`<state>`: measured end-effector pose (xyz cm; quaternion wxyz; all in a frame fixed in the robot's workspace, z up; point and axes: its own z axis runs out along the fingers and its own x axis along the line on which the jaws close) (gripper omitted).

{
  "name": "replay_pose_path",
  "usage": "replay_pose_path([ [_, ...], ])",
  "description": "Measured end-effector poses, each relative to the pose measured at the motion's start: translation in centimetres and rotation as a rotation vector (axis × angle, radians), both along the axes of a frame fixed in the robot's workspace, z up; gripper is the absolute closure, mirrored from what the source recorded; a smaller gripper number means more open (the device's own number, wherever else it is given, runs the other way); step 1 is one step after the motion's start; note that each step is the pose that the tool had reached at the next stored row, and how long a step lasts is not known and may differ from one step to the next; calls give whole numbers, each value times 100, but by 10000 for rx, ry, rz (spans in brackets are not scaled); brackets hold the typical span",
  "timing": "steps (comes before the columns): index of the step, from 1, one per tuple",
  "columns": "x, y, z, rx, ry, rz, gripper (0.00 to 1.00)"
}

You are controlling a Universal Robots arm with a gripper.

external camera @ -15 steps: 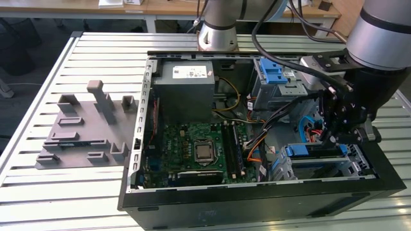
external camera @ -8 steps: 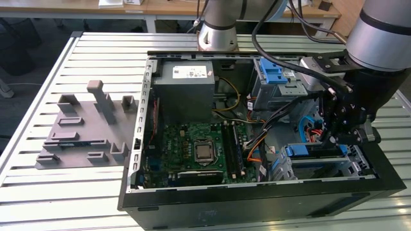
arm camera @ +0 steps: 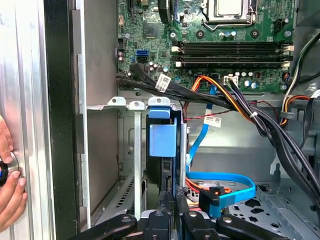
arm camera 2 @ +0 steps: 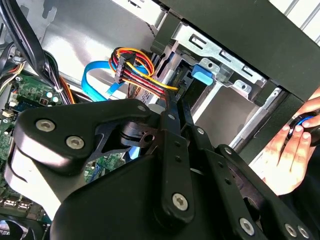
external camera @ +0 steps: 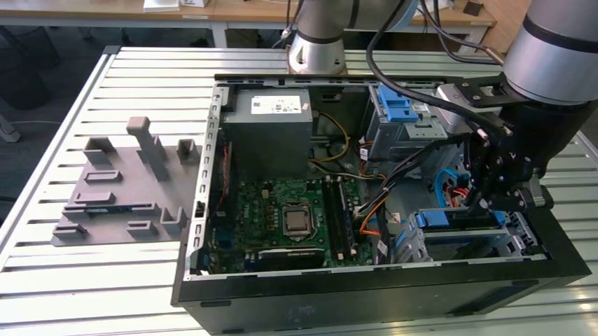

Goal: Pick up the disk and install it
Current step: 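Insert the first disk wire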

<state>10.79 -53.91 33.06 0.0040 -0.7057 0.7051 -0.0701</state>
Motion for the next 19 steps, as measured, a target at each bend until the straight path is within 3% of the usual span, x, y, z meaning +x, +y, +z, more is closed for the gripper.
replay_pose_path([
  [11,8,-7,31,5,0,-4,84],
  [19,14,-19,10,85,0,-13,84],
])
